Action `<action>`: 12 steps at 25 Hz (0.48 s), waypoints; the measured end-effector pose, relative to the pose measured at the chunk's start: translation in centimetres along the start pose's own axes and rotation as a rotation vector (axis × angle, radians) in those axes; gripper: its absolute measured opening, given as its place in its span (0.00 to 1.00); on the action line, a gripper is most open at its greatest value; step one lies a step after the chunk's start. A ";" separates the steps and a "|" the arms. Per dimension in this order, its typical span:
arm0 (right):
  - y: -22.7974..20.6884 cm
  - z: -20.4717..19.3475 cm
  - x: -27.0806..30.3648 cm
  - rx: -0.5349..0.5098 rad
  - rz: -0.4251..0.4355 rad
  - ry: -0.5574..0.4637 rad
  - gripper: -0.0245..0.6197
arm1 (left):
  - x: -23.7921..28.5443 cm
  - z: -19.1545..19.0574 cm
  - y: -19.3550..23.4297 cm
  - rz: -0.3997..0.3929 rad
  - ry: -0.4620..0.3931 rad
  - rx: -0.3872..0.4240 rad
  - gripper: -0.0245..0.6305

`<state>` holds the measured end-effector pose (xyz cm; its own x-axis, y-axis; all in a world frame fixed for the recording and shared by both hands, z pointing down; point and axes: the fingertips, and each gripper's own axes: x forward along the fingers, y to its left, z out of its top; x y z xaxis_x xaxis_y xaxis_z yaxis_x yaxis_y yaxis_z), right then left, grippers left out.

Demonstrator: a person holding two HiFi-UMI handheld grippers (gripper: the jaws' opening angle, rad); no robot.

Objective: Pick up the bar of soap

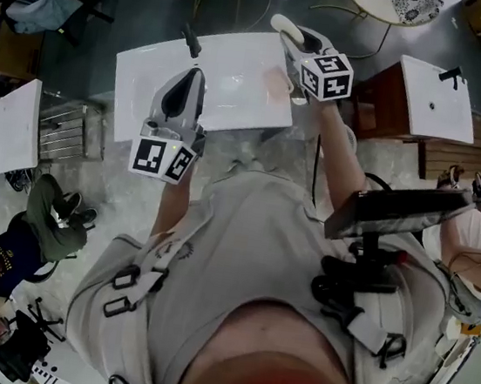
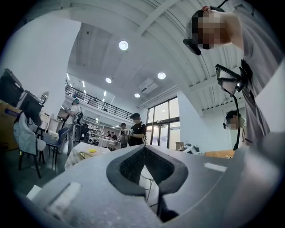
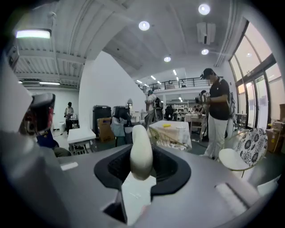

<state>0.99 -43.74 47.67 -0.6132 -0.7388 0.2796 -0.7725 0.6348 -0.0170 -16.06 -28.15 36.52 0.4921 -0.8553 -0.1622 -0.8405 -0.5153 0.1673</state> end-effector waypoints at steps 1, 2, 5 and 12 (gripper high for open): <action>-0.8 -1.8 1.6 0.003 0.005 0.047 0.22 | -0.3 0.0 0.3 0.015 0.000 0.001 0.03; -1.6 -3.7 3.1 0.007 0.010 0.094 0.22 | -0.7 -0.1 0.8 0.033 0.002 0.002 0.03; -3.3 -9.1 7.4 0.017 0.030 0.225 0.22 | -2.4 -0.3 2.5 0.100 0.022 0.006 0.03; -6.6 -21.3 14.8 0.083 0.082 0.485 0.22 | -4.6 -1.4 4.8 0.213 0.075 0.037 0.03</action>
<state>0.50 -54.01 72.40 -0.5402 -0.4846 0.6880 -0.7479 0.6512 -0.1285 -22.03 -26.79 39.42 0.3165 -0.9471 -0.0541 -0.9345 -0.3211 0.1536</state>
